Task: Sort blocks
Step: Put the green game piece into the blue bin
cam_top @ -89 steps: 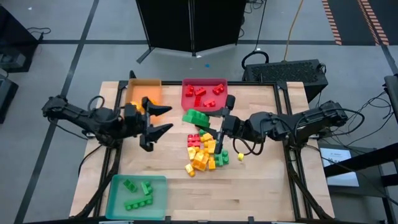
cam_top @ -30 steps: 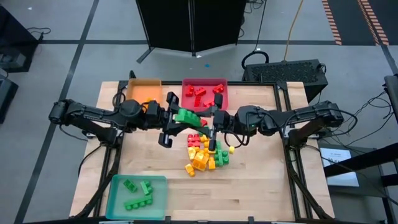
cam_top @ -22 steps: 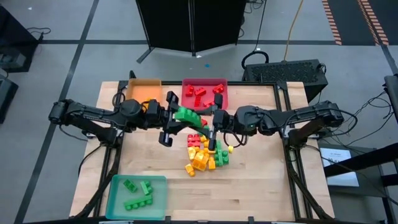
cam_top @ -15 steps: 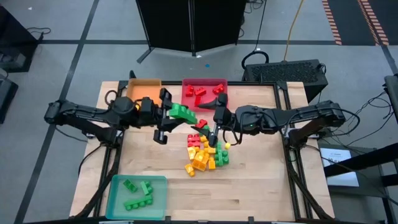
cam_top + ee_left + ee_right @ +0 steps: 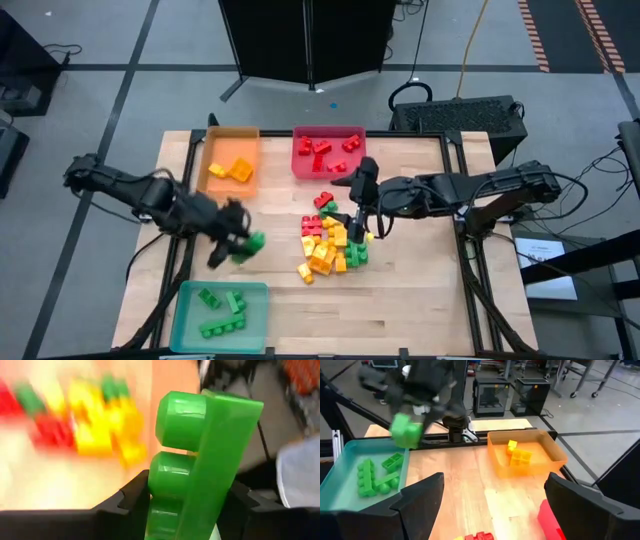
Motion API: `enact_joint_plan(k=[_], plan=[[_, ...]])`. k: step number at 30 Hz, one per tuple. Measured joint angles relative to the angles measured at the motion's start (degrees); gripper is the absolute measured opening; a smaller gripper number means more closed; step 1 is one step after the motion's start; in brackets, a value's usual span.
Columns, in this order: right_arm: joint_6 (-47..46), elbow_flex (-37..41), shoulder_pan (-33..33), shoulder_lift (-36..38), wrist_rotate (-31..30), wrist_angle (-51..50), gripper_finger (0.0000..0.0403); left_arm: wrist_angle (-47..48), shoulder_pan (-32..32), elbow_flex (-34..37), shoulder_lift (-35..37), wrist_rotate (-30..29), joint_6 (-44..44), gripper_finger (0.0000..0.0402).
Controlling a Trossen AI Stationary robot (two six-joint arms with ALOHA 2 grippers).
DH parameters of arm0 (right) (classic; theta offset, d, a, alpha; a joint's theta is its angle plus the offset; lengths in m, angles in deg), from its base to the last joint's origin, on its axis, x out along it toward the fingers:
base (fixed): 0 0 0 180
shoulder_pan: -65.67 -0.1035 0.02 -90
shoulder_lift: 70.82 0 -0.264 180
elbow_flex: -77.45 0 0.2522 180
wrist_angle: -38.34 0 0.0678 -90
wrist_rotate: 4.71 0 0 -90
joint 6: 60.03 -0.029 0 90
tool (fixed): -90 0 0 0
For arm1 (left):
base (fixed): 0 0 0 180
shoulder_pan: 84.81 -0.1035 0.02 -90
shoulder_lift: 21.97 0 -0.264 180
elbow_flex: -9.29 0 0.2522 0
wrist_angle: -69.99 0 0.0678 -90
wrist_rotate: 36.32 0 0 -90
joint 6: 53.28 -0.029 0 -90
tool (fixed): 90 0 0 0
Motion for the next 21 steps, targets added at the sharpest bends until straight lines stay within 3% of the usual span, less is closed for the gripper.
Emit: enact_joint_plan(k=[6,10,15,21], plan=[[-0.26,0.0,0.12,0.0,-0.25,-0.17,0.0336,-1.55,15.44,3.63,-1.87,-0.24,13.88,0.0169],[-0.26,0.0,0.17,0.02,-0.24,-0.4,0.0336,-3.65,22.09,4.4,-6.19,-1.27,18.25,0.0169],[-0.74,0.0,0.17,0.02,-0.25,-0.31,0.0336,-4.14,26.1,4.4,-12.51,2.96,18.6,0.018],[-3.13,-0.04,0.7,-0.66,-0.04,-7.02,0.0336,-4.68,26.3,4.4,-18.25,11.31,18.61,0.0248]])
